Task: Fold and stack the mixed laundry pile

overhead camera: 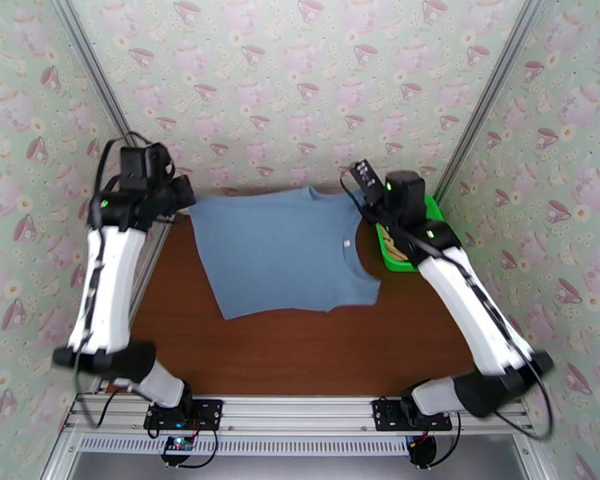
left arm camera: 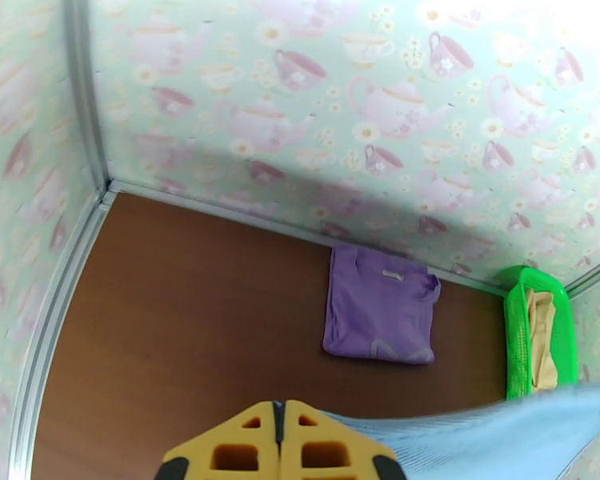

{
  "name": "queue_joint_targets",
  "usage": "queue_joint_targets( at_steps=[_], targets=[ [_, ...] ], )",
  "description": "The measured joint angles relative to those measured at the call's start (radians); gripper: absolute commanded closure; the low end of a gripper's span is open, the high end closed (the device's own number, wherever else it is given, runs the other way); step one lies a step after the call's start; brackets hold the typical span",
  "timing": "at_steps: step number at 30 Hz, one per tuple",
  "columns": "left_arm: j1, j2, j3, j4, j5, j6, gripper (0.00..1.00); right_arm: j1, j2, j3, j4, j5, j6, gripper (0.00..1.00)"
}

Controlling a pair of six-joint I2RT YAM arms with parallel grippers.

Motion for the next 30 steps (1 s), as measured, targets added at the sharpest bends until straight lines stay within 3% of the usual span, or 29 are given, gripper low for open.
queue_joint_targets(
  at_steps=[3,5,9,13,16,22,26,30],
  targets=[
    [0.013,0.204,0.295,-0.043,0.038,0.014,1.00,-0.044,0.185,0.216,-0.041,-0.033,-0.011,1.00],
    [0.027,0.277,0.391,-0.039,0.076,0.016,1.00,-0.061,0.274,0.338,-0.068,-0.045,-0.013,1.00],
    [0.059,0.275,0.330,0.020,0.155,0.005,1.00,-0.087,0.346,0.459,-0.100,-0.059,-0.013,1.00],
    [0.065,0.186,0.151,0.099,0.181,-0.002,1.00,-0.092,0.284,0.382,-0.090,-0.077,-0.004,1.00],
    [0.063,0.029,-0.094,0.178,0.184,-0.002,1.00,-0.092,0.144,0.140,-0.043,-0.096,0.008,1.00],
    [0.054,-0.521,-0.923,0.489,0.172,-0.067,1.00,-0.047,-0.182,-0.497,0.115,-0.111,0.024,1.00],
    [0.031,-0.805,-1.465,0.673,0.131,-0.195,1.00,0.068,-0.286,-0.844,0.190,-0.086,0.068,1.00],
    [0.012,-0.944,-1.875,0.722,0.090,-0.329,1.00,0.210,-0.306,-1.066,0.237,-0.049,0.149,1.00]
  ],
)
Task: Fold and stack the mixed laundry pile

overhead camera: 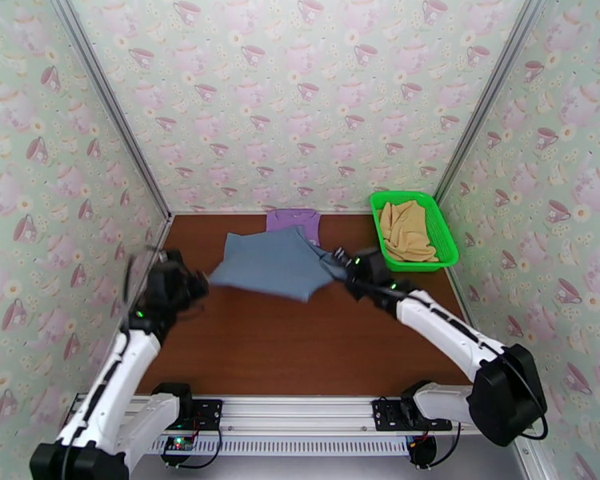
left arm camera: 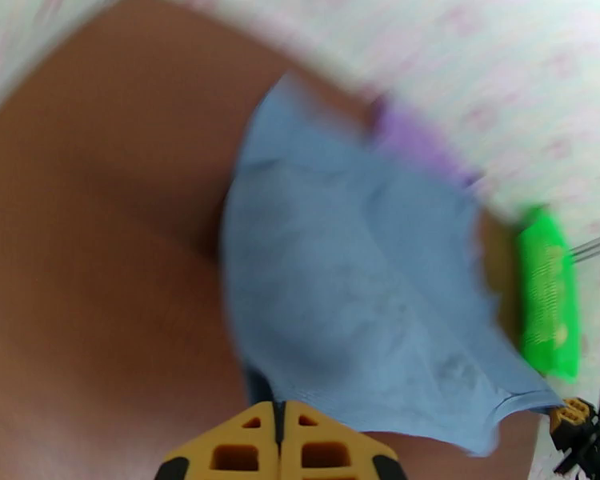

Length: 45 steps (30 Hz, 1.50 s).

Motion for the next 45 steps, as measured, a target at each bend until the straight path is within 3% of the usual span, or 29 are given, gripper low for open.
queue_joint_targets(
  at_steps=[4,10,15,22,25,29,34,39,45],
  targets=[
    [-0.005,-0.157,-0.162,-0.043,-0.058,-0.082,1.00,0.105,-0.034,-0.092,0.009,0.062,0.096,1.00],
    [-0.006,-0.294,-0.166,-0.064,-0.164,-0.136,1.00,0.234,-0.096,-0.134,0.016,0.163,0.204,1.00],
    [-0.006,-0.307,-0.166,-0.112,-0.234,-0.158,1.00,0.349,-0.100,-0.133,-0.018,0.193,0.236,1.00],
    [-0.006,-0.280,-0.179,-0.138,-0.268,-0.180,1.00,0.364,0.049,-0.073,-0.127,0.260,0.231,0.98],
    [-0.006,-0.265,-0.179,-0.139,-0.276,-0.180,1.00,0.375,0.120,-0.038,-0.183,0.279,0.226,0.69],
    [-0.006,-0.239,-0.179,-0.139,-0.276,-0.180,1.00,0.393,0.156,0.002,-0.246,0.282,0.193,0.54],
    [-0.006,-0.218,-0.179,-0.139,-0.276,-0.180,1.00,0.458,0.126,0.065,-0.288,0.211,0.117,0.44],
    [-0.006,-0.213,-0.179,-0.138,-0.276,-0.180,1.00,0.515,0.148,0.158,-0.240,0.045,0.040,0.46],
    [-0.006,-0.213,-0.179,-0.138,-0.276,-0.180,1.00,0.530,0.336,0.224,-0.122,-0.124,0.000,0.48]
  ],
)
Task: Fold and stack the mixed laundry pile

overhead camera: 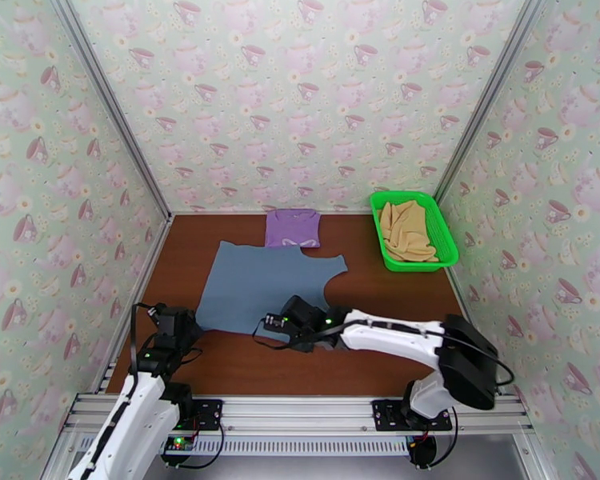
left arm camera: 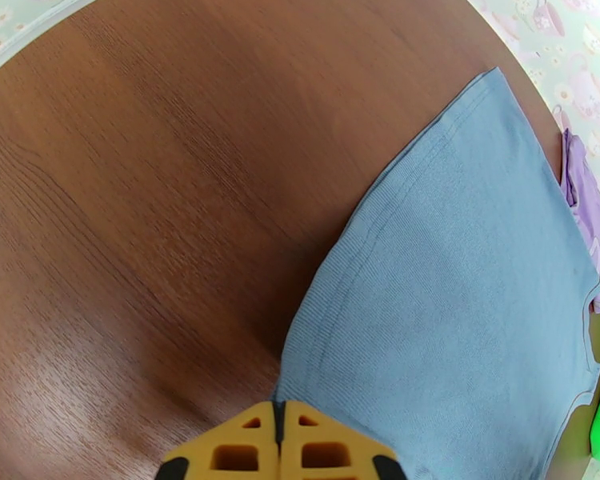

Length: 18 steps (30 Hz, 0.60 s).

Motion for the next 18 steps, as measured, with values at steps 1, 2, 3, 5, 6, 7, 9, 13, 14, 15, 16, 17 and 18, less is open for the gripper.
queue_joint_targets(
  at_steps=[1,2,3,5,6,7,9,13,14,15,16,17,18],
  targets=[
    [0.000,0.000,0.000,0.000,0.000,0.000,1.00,0.000,0.025,0.001,0.011,-0.016,-0.002,0.48],
    [0.000,0.002,0.000,0.000,0.000,0.000,1.00,0.000,0.049,0.002,0.020,-0.034,-0.003,0.48],
    [0.000,0.004,0.000,0.001,0.000,0.000,1.00,0.000,0.071,0.003,0.024,-0.049,-0.003,0.48],
    [0.000,0.014,0.000,0.003,0.000,0.000,1.00,0.000,0.103,0.009,0.029,-0.068,-0.006,0.49],
    [0.000,0.019,0.000,0.004,0.000,0.000,1.00,0.000,0.121,0.017,0.030,-0.078,-0.006,0.49],
    [0.000,0.023,0.000,0.004,0.000,0.000,1.00,0.000,0.136,0.024,0.033,-0.082,-0.006,0.51],
    [0.000,0.030,0.000,0.004,0.000,0.000,1.00,0.000,0.169,0.043,0.037,-0.086,-0.007,0.56],
    [0.000,0.033,0.000,0.004,0.000,0.000,1.00,0.000,0.201,0.076,0.042,-0.086,-0.010,0.80],
    [0.000,0.033,0.000,0.004,0.000,0.000,1.00,0.000,0.207,0.080,0.048,-0.076,-0.008,0.88],
    [0.000,0.032,0.000,0.003,0.000,0.000,1.00,0.000,0.211,0.085,0.056,-0.071,-0.006,0.95],
    [0.000,0.032,0.000,0.003,0.000,0.000,1.00,0.000,0.212,0.087,0.060,-0.069,-0.005,0.99],
    [0.000,0.030,0.000,0.001,0.000,0.000,1.00,0.000,0.212,0.090,0.061,-0.068,-0.002,1.00],
    [0.000,0.025,0.000,-0.004,0.000,0.000,1.00,0.000,0.212,0.090,0.062,-0.068,-0.008,1.00]
  ],
)
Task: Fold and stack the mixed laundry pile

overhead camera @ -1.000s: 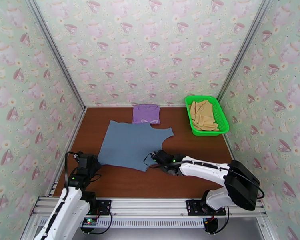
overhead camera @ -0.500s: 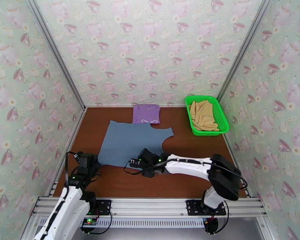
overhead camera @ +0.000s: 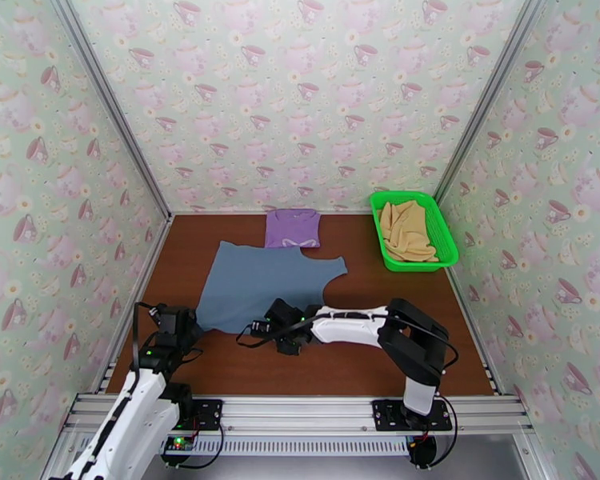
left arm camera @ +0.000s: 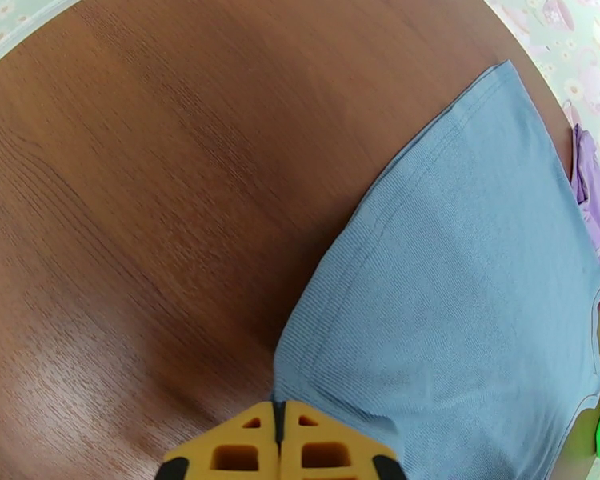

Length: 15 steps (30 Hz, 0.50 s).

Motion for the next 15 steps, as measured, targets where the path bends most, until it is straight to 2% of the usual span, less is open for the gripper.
queue_joint_targets(
  at_steps=[4,10,15],
  targets=[
    [0.000,-0.050,0.003,-0.052,-0.010,-0.001,1.00,0.000,-0.015,-0.014,-0.005,-0.008,0.003,1.00],
    [0.000,-0.144,0.032,-0.164,-0.045,-0.011,1.00,0.008,-0.148,-0.141,-0.052,-0.065,0.019,1.00],
    [0.000,-0.148,0.034,-0.200,-0.043,-0.026,1.00,0.013,-0.217,-0.193,-0.056,-0.085,0.053,1.00]
  ],
)
